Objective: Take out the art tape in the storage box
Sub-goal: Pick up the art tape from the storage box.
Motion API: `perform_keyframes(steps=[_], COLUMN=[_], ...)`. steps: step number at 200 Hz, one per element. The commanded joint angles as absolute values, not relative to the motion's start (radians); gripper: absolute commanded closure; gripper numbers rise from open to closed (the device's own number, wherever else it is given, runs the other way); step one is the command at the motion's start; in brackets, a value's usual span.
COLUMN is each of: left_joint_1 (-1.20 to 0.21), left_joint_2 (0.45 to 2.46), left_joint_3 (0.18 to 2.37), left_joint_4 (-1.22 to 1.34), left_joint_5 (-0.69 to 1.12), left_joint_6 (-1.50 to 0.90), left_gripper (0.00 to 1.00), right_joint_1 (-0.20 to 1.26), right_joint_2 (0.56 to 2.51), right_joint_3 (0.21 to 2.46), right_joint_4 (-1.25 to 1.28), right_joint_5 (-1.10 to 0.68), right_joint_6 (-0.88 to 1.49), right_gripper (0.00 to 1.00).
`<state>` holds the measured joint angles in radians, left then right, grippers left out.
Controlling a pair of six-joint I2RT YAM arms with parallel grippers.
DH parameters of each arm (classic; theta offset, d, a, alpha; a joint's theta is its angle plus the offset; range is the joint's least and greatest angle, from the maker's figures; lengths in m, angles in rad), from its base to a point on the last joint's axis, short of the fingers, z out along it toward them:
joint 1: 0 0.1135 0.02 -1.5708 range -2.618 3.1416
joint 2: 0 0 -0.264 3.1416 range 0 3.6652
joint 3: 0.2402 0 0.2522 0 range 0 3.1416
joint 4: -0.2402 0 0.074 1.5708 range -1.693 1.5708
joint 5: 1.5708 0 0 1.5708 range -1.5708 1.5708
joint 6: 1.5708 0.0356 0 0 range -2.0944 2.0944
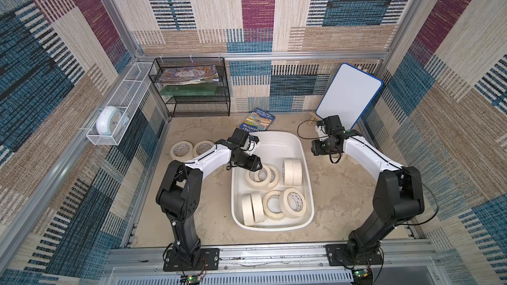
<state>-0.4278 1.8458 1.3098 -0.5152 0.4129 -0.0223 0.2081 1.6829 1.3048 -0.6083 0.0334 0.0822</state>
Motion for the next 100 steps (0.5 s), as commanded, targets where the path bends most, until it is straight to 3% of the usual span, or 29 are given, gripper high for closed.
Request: perform_keyframes(steps=[1, 58, 80, 100], left_joint_1=[-0.426, -0.426, -0.426, -0.425], left_joint_2=[1.847, 1.828, 1.798, 1.742], left_joint_3=[1.311, 1.327, 1.327, 1.327], left_joint_4=[-0.552, -0.587, -0.6, -0.616], left_joint_5=[0.351, 0.344, 0.338, 0.313], left_joint_6=[-0.02, -0.015, -0.019, -0.026], left_gripper=[0.57, 0.82, 1.0, 1.0], right_joint_1=[0.209, 0.209, 0.209, 0.213], right_joint_2=[1.684, 1.66, 1.655, 1.649], right_joint_3=[1.308, 1.307, 1.307, 1.307], right_joint_4=[-0.609, -0.614, -0.617, -0.62], right_joint_5=[0.038, 0.036, 0.031, 0.024], right_joint_6=[0.078, 0.078, 0.078, 0.076], right_gripper=[0.42, 0.42, 0.42, 0.41])
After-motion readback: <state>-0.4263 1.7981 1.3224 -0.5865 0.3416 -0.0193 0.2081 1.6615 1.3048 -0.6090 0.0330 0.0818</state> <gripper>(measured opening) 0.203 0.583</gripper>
